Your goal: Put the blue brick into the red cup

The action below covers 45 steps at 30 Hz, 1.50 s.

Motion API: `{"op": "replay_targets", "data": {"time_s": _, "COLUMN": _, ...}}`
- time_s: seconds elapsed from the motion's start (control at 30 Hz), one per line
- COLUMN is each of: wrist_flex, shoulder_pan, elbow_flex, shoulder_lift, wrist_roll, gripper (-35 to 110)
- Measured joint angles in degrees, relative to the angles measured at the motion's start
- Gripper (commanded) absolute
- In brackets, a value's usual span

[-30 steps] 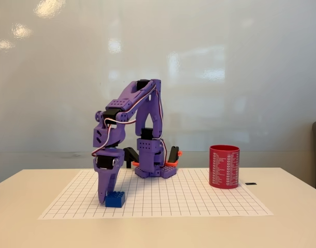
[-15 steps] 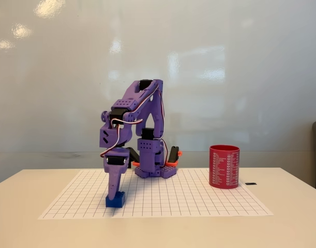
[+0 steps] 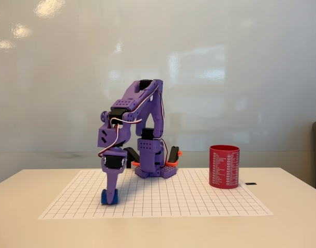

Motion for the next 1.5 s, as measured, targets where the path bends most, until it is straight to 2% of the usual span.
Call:
{"op": "replay_targets", "data": {"time_s": 0.13, "wrist_flex": 3.2, "shoulder_pan": 0.4, "elbow_flex": -5.6, "shoulder_lift": 2.0, "wrist_roll": 5.3, "gripper": -1}}
{"op": "replay_targets", "data": {"time_s": 0.27, "wrist_flex": 12.4, "shoulder_pan": 1.7, "elbow_flex": -20.6, "shoulder_lift": 4.3, "wrist_roll": 9.1, "gripper": -1}}
{"op": "replay_targets", "data": {"time_s": 0.43, "wrist_flex": 22.6, "shoulder_pan": -2.3, "elbow_flex": -38.2, "shoulder_lift": 7.4, "wrist_roll": 13.3, "gripper": -1}}
{"op": "replay_targets", "data": {"time_s": 0.57, "wrist_flex": 30.1, "shoulder_pan": -11.8, "elbow_flex": -49.1, "shoulder_lift": 9.6, "wrist_roll": 17.7, "gripper": -1}}
{"op": "replay_targets", "data": {"time_s": 0.8, "wrist_flex": 43.7, "shoulder_pan": -38.0, "elbow_flex": -61.4, "shoulder_lift": 10.5, "wrist_roll": 24.5, "gripper": -1}}
{"op": "replay_targets", "data": {"time_s": 0.97, "wrist_flex": 48.7, "shoulder_pan": -54.1, "elbow_flex": -61.6, "shoulder_lift": 11.1, "wrist_roll": 28.0, "gripper": -1}}
{"op": "replay_targets", "data": {"time_s": 1.33, "wrist_flex": 49.2, "shoulder_pan": -82.5, "elbow_flex": -41.2, "shoulder_lift": 16.0, "wrist_roll": 34.3, "gripper": -1}}
{"op": "replay_targets", "data": {"time_s": 1.5, "wrist_flex": 49.2, "shoulder_pan": -95.4, "elbow_flex": -39.3, "shoulder_lift": 16.7, "wrist_roll": 35.1, "gripper": -1}}
